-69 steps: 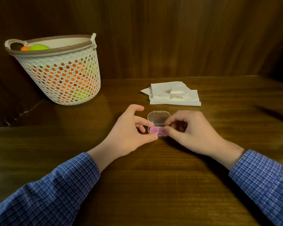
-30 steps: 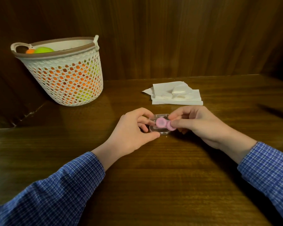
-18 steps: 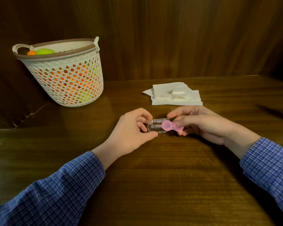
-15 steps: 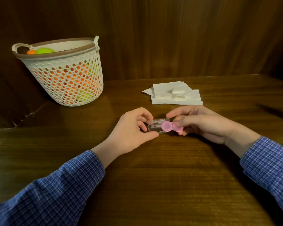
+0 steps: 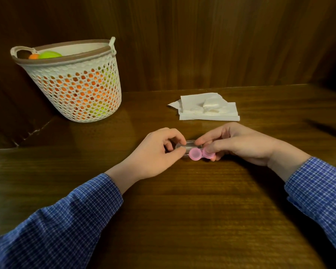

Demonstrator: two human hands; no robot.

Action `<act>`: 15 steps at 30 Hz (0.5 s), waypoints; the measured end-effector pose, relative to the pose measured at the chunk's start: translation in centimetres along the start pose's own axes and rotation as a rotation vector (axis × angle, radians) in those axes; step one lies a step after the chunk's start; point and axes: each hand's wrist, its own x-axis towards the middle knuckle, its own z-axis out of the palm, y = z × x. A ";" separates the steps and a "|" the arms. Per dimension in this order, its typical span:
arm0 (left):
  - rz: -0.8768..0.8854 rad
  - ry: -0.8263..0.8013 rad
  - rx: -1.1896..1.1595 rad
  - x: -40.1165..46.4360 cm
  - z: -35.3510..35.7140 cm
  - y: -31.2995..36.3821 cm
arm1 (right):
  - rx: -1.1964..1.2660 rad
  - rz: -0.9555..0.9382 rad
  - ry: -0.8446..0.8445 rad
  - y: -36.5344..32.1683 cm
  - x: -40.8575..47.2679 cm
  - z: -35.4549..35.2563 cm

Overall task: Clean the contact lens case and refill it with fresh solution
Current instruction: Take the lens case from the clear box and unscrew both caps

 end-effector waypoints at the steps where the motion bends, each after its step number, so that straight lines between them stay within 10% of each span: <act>1: 0.004 0.000 0.008 0.0 0.0 0.0 | 0.004 -0.001 -0.005 0.0 0.0 0.0; 15: -0.001 -0.012 0.007 0.1 0.0 -0.1 | -0.026 -0.006 0.031 0.2 0.2 0.1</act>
